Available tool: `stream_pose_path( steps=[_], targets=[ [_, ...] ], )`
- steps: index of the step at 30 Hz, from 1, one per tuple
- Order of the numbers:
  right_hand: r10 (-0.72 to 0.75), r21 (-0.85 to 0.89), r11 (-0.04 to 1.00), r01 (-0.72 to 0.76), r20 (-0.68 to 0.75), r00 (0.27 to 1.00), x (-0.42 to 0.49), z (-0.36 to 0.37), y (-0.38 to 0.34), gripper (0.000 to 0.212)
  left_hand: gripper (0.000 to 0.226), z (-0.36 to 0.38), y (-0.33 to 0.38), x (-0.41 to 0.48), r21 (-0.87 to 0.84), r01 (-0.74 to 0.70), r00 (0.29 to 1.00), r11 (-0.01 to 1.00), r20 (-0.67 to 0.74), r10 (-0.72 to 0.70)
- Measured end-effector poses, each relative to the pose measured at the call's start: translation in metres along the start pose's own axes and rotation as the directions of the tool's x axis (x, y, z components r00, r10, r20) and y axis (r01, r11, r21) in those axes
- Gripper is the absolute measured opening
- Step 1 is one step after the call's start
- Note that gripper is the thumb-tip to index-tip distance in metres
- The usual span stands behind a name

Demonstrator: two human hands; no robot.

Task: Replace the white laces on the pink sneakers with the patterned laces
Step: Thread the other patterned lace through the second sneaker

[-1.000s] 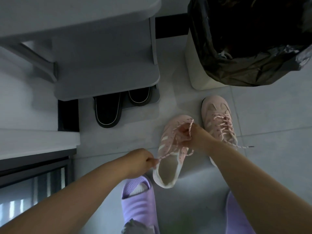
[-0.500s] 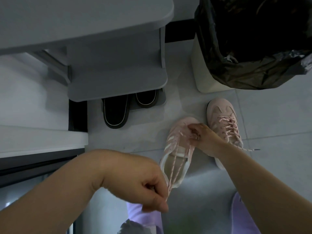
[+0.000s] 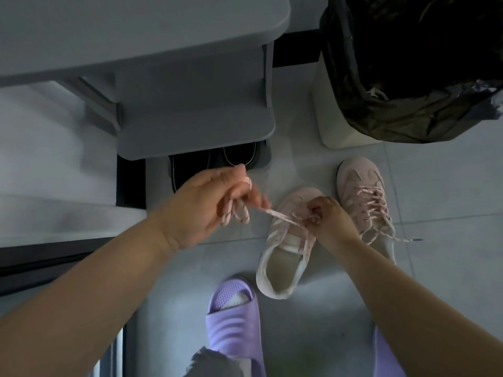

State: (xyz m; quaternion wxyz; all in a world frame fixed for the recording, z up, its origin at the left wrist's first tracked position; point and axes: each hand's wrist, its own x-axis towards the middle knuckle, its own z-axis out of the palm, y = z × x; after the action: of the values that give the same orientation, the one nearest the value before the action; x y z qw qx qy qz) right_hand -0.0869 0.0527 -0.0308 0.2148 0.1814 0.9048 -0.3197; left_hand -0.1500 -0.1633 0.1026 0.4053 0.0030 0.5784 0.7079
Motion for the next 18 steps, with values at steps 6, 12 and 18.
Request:
stream_pose_path(
  steps=[6,12,18],
  targets=[
    [0.059,-0.014,0.998,-0.060,-0.049,0.997,0.010,-0.005,-0.002,0.035,0.038,-0.023,-0.004,-0.025,-0.064,0.247,0.909,0.967,0.361,-0.209],
    [-0.025,-0.085,0.996,0.023,-0.022,0.999,0.002,0.003,-0.012,0.028,0.045,-0.041,-0.006,-0.029,0.234,0.432,0.826,0.871,0.286,-0.486],
    [-0.068,0.009,0.998,0.069,-0.067,0.995,-0.006,0.003,-0.006,0.022,0.044,-0.041,-0.021,-0.016,0.493,0.428,0.899,0.757,-0.149,-0.411]
  ],
)
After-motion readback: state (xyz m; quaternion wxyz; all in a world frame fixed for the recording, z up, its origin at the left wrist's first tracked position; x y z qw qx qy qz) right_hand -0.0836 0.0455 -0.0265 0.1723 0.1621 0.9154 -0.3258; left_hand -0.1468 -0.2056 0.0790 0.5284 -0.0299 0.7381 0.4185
